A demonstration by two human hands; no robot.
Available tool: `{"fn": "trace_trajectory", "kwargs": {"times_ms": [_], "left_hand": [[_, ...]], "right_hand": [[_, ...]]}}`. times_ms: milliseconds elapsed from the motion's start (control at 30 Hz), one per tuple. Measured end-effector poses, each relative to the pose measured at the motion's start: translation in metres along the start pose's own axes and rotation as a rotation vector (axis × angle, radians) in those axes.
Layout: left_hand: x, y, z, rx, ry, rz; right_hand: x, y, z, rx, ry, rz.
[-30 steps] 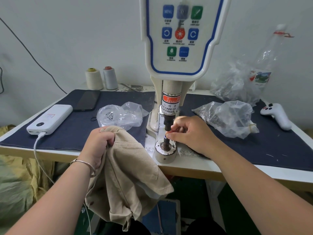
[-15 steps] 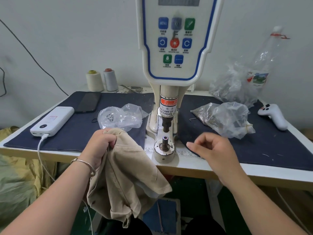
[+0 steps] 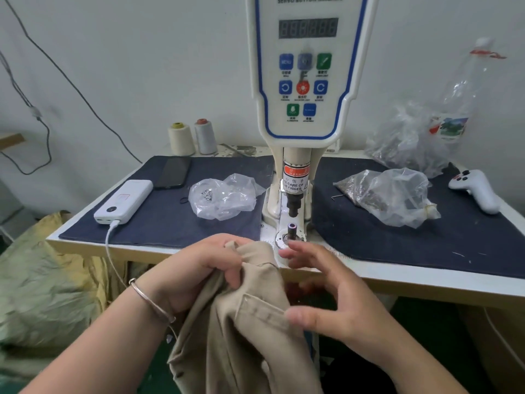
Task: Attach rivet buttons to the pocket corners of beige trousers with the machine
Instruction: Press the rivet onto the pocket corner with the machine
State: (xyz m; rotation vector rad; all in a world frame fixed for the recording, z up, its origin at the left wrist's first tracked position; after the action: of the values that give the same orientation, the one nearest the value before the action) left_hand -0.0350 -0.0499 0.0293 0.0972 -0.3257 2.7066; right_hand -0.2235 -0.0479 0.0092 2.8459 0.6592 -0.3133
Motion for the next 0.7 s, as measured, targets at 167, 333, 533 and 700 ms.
{"fn": "trace_trajectory", "kwargs": {"times_ms": [167,333,533,700], "left_hand": [[0.025,-0.002,-0.005,-0.017,-0.039,-0.118],[0.029,-0.003,-0.021,-0.076,-0.107,-0.076],[0.019,-0.003,-0.027,-0.066,0.024,0.03],[0.004,-0.001,-0.024,-0.14,0.227,0.136]], "right_hand": [[0.009,-0.008,0.001,0.181,0.324,-0.423],[-0.021,-0.016,0.021,0.401,0.44,-0.391],[-0.032,-0.013,0.023,0.445,0.475,-0.49],[-0.049,0.013,0.028,0.467,0.585,-0.251]]}}
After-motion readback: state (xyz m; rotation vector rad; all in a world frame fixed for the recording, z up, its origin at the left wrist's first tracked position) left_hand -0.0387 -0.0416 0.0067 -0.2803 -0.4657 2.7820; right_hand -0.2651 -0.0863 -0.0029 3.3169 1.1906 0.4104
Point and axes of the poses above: each hand's wrist, its own y-axis towards the middle knuckle, its own x-axis out of the palm, z = x × y, the point moved 4 cm from there along y, towards the middle knuckle, and after that the axes turned 6 degrees about z, right-handed, at the moved point
